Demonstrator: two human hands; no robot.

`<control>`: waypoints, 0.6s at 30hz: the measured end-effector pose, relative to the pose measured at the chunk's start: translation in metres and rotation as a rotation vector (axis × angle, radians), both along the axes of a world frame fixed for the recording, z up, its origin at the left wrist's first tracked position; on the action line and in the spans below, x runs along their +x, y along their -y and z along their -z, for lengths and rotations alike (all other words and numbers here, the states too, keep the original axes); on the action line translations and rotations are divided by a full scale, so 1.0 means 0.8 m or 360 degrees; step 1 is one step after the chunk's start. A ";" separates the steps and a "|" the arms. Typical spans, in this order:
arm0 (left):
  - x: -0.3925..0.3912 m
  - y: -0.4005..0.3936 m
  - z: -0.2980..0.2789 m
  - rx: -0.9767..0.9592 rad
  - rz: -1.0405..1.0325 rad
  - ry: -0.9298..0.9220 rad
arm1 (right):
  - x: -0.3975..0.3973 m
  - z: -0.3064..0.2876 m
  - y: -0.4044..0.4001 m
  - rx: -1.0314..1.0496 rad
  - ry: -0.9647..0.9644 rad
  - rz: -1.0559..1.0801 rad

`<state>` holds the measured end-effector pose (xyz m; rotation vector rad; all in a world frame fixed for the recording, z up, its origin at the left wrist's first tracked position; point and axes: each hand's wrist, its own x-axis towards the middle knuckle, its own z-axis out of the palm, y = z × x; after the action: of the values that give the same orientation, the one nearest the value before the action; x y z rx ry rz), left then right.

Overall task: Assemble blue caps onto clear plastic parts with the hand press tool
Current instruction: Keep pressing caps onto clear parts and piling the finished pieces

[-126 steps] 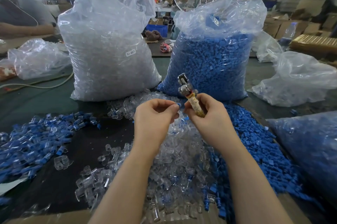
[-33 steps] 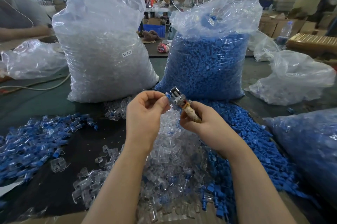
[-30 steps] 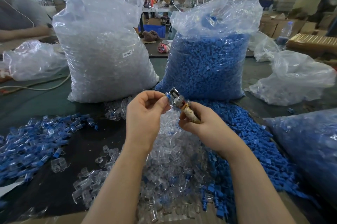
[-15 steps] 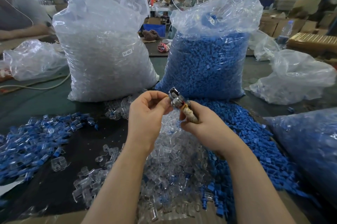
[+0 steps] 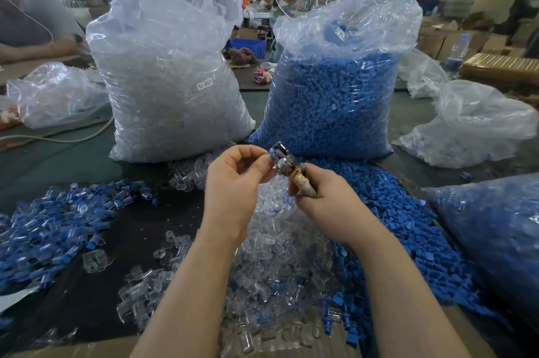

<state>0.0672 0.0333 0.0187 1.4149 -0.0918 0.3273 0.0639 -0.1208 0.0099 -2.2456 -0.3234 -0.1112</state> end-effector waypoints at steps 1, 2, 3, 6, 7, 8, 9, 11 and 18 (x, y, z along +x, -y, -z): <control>0.000 0.000 0.000 0.0004 -0.0007 0.0000 | 0.000 0.001 -0.001 -0.0019 0.0008 0.0011; 0.000 0.001 0.000 0.0009 -0.0013 -0.0002 | 0.001 0.001 -0.001 -0.0038 0.0013 0.0019; 0.000 0.001 0.000 0.0012 -0.0013 -0.0005 | 0.001 0.001 -0.002 -0.0055 0.0018 0.0023; 0.003 -0.002 0.000 0.0003 0.0014 -0.0058 | 0.002 0.000 -0.002 -0.0093 0.0021 0.0020; 0.004 -0.004 0.001 -0.0022 0.0025 -0.0101 | 0.002 0.000 -0.002 -0.0122 0.0022 0.0017; 0.005 -0.008 0.003 -0.0056 0.0012 -0.0157 | 0.003 0.000 -0.002 -0.0159 0.0026 0.0026; 0.007 -0.013 0.004 -0.0115 -0.0025 -0.0224 | 0.005 0.001 -0.001 -0.0202 0.0030 0.0052; 0.012 -0.028 0.004 -0.0407 -0.0150 -0.0381 | 0.008 0.004 0.004 -0.0295 0.0001 0.0175; 0.013 -0.124 0.016 -0.1773 -0.0747 -0.0643 | 0.016 0.017 0.033 -0.0723 -0.0380 0.0807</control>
<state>0.0773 0.1327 0.0060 0.3478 0.6730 0.3784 0.0764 -0.1476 -0.0040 -2.7119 0.3942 -0.0350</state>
